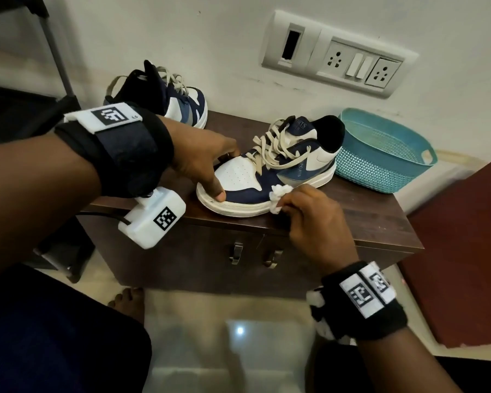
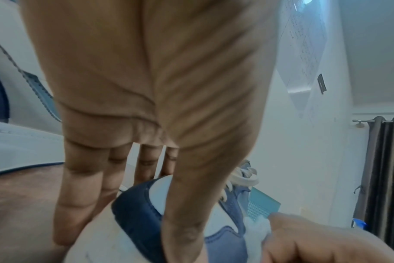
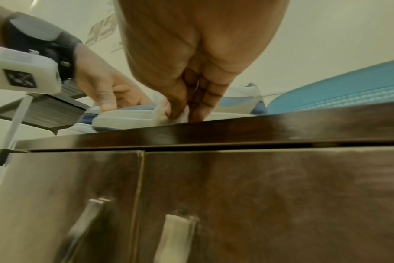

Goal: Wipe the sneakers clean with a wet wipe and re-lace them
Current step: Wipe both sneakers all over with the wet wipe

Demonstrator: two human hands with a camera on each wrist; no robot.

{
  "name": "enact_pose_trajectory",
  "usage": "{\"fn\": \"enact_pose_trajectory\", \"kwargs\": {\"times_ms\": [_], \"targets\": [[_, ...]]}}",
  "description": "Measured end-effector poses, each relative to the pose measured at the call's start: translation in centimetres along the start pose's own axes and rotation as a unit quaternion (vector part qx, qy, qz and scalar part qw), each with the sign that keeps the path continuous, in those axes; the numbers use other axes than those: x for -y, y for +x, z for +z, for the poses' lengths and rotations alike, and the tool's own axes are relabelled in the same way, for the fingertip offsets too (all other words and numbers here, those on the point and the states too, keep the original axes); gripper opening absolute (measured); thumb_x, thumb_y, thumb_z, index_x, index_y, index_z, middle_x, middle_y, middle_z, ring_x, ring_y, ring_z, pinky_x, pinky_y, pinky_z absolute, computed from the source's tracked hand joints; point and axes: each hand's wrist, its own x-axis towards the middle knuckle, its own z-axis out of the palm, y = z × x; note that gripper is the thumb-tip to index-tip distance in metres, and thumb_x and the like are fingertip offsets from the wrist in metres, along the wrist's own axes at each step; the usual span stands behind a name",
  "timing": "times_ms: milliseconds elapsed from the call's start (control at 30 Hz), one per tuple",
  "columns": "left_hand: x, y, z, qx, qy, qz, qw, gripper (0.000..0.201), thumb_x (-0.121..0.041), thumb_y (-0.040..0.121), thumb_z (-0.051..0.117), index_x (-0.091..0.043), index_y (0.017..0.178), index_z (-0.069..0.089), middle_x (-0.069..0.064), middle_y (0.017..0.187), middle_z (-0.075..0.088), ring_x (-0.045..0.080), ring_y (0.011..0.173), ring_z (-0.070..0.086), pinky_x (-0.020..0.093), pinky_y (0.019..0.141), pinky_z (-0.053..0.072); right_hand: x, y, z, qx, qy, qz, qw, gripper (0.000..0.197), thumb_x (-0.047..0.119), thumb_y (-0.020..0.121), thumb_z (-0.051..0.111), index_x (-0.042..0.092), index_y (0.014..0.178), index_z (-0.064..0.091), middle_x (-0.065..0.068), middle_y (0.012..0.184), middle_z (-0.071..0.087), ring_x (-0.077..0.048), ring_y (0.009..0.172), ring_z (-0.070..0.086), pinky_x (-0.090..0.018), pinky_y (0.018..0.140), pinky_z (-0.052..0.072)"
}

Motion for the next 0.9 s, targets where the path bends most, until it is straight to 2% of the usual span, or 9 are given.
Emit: {"fn": "enact_pose_trajectory", "kwargs": {"times_ms": [133,267,400,567,667,733,767,833,900], "targets": [[0.1,0.1,-0.1,0.006,0.005,0.001,1.0,0.076,-0.035,0.074,0.087,-0.024,0.136,0.045,-0.004,0.13,0.058,0.017,0.111,0.059,0.032,0.09,0.05,4.8,-0.7,2.2,0.008,0.025,-0.059,0.998,0.027,-0.002,0.081,0.064,0.013,0.102,0.074,-0.004,0.099,0.065,-0.024,0.09,0.062,-0.037,0.07,0.055],[0.0,0.0,-0.2,0.005,0.009,0.005,1.0,0.074,-0.032,0.075,0.087,-0.021,0.136,0.046,-0.004,0.129,0.059,0.015,0.11,0.059,0.022,0.078,0.047,8.2,0.3,4.3,0.025,0.038,-0.089,0.995,0.024,0.008,0.082,0.07,0.013,0.105,0.073,-0.009,0.101,0.065,-0.031,0.09,0.061,-0.037,0.062,0.049],[0.2,0.0,-0.2,0.008,0.013,0.003,1.0,0.077,-0.033,0.075,0.088,-0.023,0.138,0.045,-0.004,0.131,0.058,0.017,0.115,0.059,0.036,0.097,0.05,6.2,0.3,3.0,0.05,0.053,-0.08,0.994,0.026,0.005,0.083,0.068,0.02,0.104,0.074,-0.003,0.098,0.064,-0.027,0.09,0.062,-0.039,0.065,0.054],[0.0,0.1,-0.3,0.013,0.024,-0.006,1.0,0.08,-0.035,0.075,0.087,-0.024,0.14,0.043,-0.003,0.134,0.057,0.02,0.119,0.057,0.043,0.104,0.049,0.8,-0.1,0.1,0.008,0.011,-0.011,1.0,0.023,0.002,0.086,0.068,0.018,0.098,0.078,0.0,0.094,0.069,-0.02,0.087,0.064,-0.035,0.076,0.056],[-0.2,0.0,-0.3,0.013,0.031,-0.013,0.999,0.081,-0.037,0.076,0.086,-0.023,0.142,0.041,-0.001,0.137,0.056,0.021,0.121,0.056,0.042,0.105,0.048,-2.8,0.0,-1.0,-0.039,0.012,0.121,0.992,0.018,0.005,0.088,0.071,0.02,0.092,0.079,0.001,0.093,0.072,-0.017,0.086,0.068,-0.025,0.082,0.052],[-0.4,-0.1,-0.3,0.014,0.036,-0.013,0.999,0.083,-0.038,0.078,0.084,-0.023,0.146,0.038,-0.001,0.14,0.055,0.021,0.123,0.055,0.04,0.106,0.046,-4.3,-0.1,-2.0,-0.094,0.082,0.221,0.967,0.02,0.009,0.089,0.073,0.028,0.084,0.075,0.008,0.089,0.073,-0.008,0.082,0.068,-0.018,0.081,0.052],[-0.4,-0.2,-0.3,0.016,0.036,-0.013,0.999,0.083,-0.038,0.08,0.082,-0.022,0.148,0.036,-0.001,0.14,0.054,0.02,0.123,0.054,0.037,0.106,0.046,-4.8,-0.2,-2.4,-0.123,0.141,0.253,0.949,0.02,0.01,0.089,0.074,0.028,0.083,0.074,0.009,0.087,0.074,-0.006,0.079,0.068,-0.02,0.082,0.055],[-0.3,-0.3,-0.3,0.029,0.037,-0.016,0.999,0.085,-0.038,0.084,0.079,-0.022,0.153,0.031,-0.001,0.142,0.053,0.019,0.124,0.053,0.034,0.105,0.045,-4.9,-0.6,-3.2,-0.171,0.283,0.281,0.901,0.018,0.006,0.09,0.074,0.024,0.086,0.075,0.007,0.084,0.074,-0.005,0.075,0.068,-0.026,0.077,0.058],[-0.4,-0.2,-0.2,0.034,0.032,-0.017,0.999,0.096,-0.044,0.081,0.08,-0.022,0.156,0.023,0.0,0.148,0.049,0.019,0.128,0.051,0.036,0.109,0.043,-4.3,-1.0,-3.7,-0.198,0.42,0.295,0.835,0.014,0.002,0.092,0.07,0.015,0.09,0.075,0.001,0.085,0.074,-0.009,0.073,0.067,-0.024,0.07,0.058]]}}
